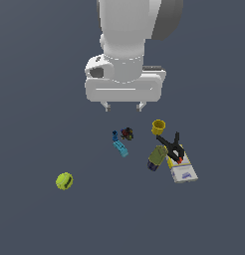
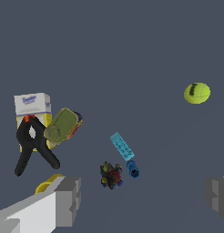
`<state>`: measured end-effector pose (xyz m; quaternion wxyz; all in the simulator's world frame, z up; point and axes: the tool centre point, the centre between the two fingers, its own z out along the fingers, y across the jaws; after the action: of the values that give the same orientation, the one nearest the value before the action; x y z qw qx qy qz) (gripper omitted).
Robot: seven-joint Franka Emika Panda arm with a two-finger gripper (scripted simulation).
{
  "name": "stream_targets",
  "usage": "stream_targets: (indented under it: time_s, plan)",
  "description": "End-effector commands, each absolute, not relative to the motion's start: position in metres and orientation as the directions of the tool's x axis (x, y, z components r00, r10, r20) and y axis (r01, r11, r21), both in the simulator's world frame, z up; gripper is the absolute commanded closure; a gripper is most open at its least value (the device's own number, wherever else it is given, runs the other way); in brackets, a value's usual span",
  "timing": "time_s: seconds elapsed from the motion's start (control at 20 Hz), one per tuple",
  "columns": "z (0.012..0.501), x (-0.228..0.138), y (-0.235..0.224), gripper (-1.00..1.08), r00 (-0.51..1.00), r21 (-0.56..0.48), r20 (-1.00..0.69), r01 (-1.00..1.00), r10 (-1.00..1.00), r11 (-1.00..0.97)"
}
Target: Pick up a designated object from a clutter of objects.
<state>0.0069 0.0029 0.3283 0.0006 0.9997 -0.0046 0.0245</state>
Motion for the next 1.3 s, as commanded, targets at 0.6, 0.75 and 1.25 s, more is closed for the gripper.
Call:
stream_targets:
  time_s: [0.6,0.75,1.25]
  plan:
    - [0.340,0.014,-0.033,-0.92,0.994,0.013,0.084,-0.065,-0.063,-0.998]
    - [0.338,0.015,-0.030,-0.92,0.994,0.012,0.083,-0.069,-0.067,-0.998]
    - [0.312,0.027,-0.010,-0.92,0.988,0.007,0.074,-0.140,-0.139,-0.990]
